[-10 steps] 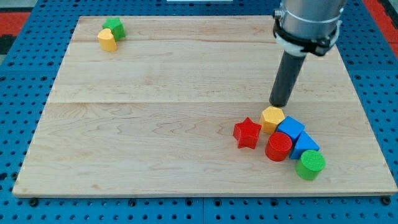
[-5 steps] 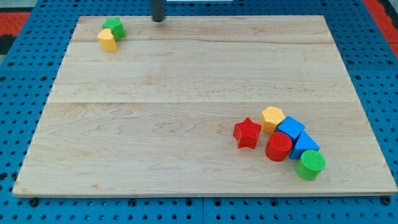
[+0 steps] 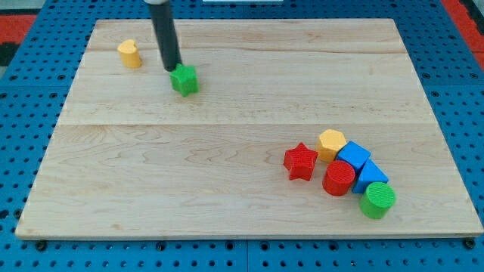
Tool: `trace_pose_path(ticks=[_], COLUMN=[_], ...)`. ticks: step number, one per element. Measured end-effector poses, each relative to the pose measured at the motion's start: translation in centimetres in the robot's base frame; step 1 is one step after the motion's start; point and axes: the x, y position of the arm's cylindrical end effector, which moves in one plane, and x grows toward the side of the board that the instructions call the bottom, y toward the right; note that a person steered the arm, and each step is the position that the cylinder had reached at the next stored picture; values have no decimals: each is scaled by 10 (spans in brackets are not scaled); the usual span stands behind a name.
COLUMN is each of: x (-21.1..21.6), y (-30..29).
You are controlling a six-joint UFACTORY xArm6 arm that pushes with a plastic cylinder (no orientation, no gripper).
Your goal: Move green star to the top of the red star
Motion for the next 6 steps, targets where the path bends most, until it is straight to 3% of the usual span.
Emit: trace_pose_path(ticks=[3, 5, 6], x=[75, 112, 114], y=[19, 142, 151])
